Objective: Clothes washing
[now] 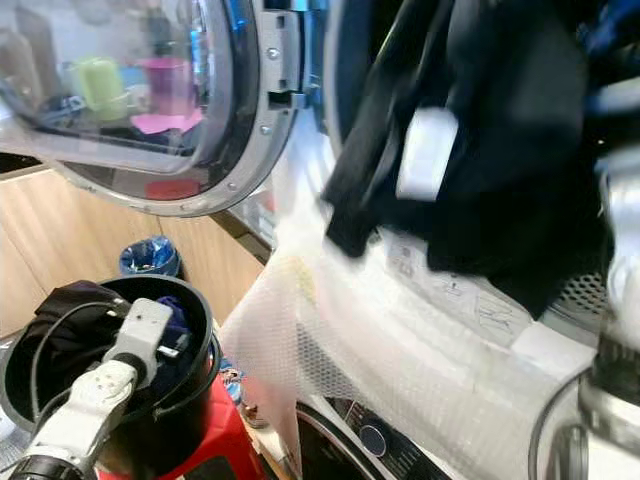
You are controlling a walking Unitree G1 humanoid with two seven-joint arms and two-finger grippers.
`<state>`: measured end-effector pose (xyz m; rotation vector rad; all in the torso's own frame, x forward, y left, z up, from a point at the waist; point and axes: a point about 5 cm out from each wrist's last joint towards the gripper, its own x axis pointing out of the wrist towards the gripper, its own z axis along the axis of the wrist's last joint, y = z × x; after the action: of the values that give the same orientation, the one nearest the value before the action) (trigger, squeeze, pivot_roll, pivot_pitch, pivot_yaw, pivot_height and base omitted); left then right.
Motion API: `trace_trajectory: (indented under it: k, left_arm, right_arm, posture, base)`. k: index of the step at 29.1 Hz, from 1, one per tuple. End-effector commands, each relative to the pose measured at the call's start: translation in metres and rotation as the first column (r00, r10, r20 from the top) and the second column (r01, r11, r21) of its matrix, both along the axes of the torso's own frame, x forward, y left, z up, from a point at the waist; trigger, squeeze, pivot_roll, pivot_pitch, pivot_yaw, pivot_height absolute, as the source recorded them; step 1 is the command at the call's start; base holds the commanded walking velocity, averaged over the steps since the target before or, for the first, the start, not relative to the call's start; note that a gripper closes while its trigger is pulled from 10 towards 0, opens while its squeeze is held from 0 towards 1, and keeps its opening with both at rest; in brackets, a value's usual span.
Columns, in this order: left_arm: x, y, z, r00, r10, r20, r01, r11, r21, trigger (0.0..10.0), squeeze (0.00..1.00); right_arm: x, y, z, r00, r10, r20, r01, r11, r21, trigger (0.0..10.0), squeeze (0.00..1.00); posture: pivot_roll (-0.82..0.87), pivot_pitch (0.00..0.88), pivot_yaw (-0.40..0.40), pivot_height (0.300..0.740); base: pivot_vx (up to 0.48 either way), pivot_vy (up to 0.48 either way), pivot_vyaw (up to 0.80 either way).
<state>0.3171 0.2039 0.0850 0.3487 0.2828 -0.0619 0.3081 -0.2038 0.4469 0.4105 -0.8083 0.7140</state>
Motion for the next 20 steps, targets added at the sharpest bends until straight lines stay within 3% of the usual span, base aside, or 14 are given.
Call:
trace_trajectory:
  k: [1,3,4,7,8,9,10,12,13,14,15,17,18,20]
  left_arm:
    - [0.000,-0.004,-0.002,1.000,-0.022,-0.006,0.022,1.000,0.021,10.0,0.00]
    - [-0.001,-0.006,-0.004,1.000,-0.021,-0.011,0.021,1.000,0.015,10.0,0.00]
    - [-0.001,-0.006,-0.004,1.000,-0.021,-0.011,0.021,1.000,0.015,10.0,0.00]
    - [-0.002,-0.009,-0.006,1.000,-0.026,-0.016,0.026,1.000,0.009,10.0,0.00]
    - [-0.002,-0.010,-0.006,0.999,-0.029,-0.017,0.029,1.000,0.008,10.0,0.00]
    - [-0.002,-0.010,-0.006,0.999,-0.029,-0.017,0.029,1.000,0.008,10.0,0.00]
    - [-0.001,-0.013,-0.007,0.999,-0.031,-0.018,0.031,0.999,0.005,10.0,0.00]
    - [-0.001,-0.013,-0.007,0.999,-0.031,-0.018,0.031,0.999,0.005,10.0,0.00]
    - [-0.001,-0.014,-0.008,0.999,-0.032,-0.019,0.032,0.999,0.004,10.0,0.00]
    - [-0.001,-0.014,-0.008,0.999,-0.032,-0.019,0.032,0.999,0.004,10.0,0.00]
    - [-0.001,-0.016,-0.008,0.999,-0.037,-0.019,0.037,0.999,0.001,10.0,0.00]
    - [-0.002,-0.018,-0.010,0.999,-0.041,-0.021,0.041,0.999,-0.002,10.0,0.00]
    - [-0.002,-0.018,-0.010,0.999,-0.041,-0.021,0.041,0.999,-0.002,10.0,0.00]
    - [-0.002,-0.019,-0.010,0.999,-0.040,-0.023,0.040,0.999,-0.003,10.0,0.00]
  right_arm:
    - [0.015,-0.005,-0.003,0.995,-0.065,-0.069,0.063,0.998,-0.031,0.0,0.00]
    - [0.045,-0.007,0.005,0.956,-0.167,-0.240,0.169,0.985,-0.010,0.0,0.00]
    - [0.045,-0.007,0.005,0.956,-0.167,-0.240,0.169,0.985,-0.010,0.0,0.00]
    - [0.068,-0.013,0.013,0.845,-0.338,-0.414,0.363,0.931,-0.019,0.0,0.00]
    - [0.071,-0.017,0.015,0.796,-0.402,-0.453,0.436,0.899,-0.032,0.0,0.00]
    - [0.071,-0.017,0.015,0.796,-0.402,-0.453,0.436,0.899,-0.032,0.0,0.00]
    - [0.073,-0.030,0.015,0.697,-0.504,-0.510,0.562,0.826,-0.049,0.0,0.00]
    - [0.073,-0.030,0.015,0.697,-0.504,-0.510,0.562,0.826,-0.049,0.0,0.00]
    - [0.072,-0.037,0.016,0.655,-0.541,-0.528,0.610,0.791,-0.054,0.0,0.00]
    - [0.072,-0.037,0.016,0.655,-0.541,-0.528,0.610,0.791,-0.054,0.0,0.00]
    - [0.067,-0.060,0.015,0.551,-0.615,-0.563,0.721,0.691,-0.049,0.0,0.00]
    - [0.058,-0.089,0.013,0.401,-0.694,-0.598,0.838,0.541,-0.065,0.0,0.00]
    - [0.058,-0.089,0.013,0.401,-0.694,-0.598,0.838,0.541,-0.065,0.0,0.00]
    - [0.055,-0.096,0.012,0.359,-0.713,-0.602,0.863,0.500,-0.077,0.0,0.00]
  posture:
    - [0.19,0.028,-0.074,0.740]
    - [0.19,0.030,-0.075,0.740]
    - [0.19,0.030,-0.075,0.740]
    - [0.18,0.032,-0.074,0.740]
    - [0.18,0.032,-0.074,0.740]
    - [0.18,0.032,-0.074,0.740]
    - [0.17,0.032,-0.076,0.740]
    - [0.17,0.032,-0.076,0.740]
    - [0.17,0.032,-0.076,0.740]
    - [0.17,0.032,-0.076,0.740]
    - [0.17,0.031,-0.089,0.740]
    - [0.17,0.030,-0.087,0.740]
    - [0.17,0.030,-0.087,0.740]
    - [0.17,0.030,-0.087,0.740]
  base:
    - [0.000,0.000,0.00]
    - [0.000,0.000,0.00]
    - [0.000,0.000,0.00]
    - [0.000,0.000,0.00]
    - [0.000,0.000,0.00]
    - [0.000,0.000,0.00]
    - [0.000,0.000,0.00]
    - [0.000,0.000,0.00]
    - [0.000,0.000,0.00]
    - [0.000,0.000,0.00]
    - [0.000,0.000,0.00]
    - [0.000,0.000,0.00]
    - [0.000,0.000,0.00]
    - [0.000,0.000,0.00]
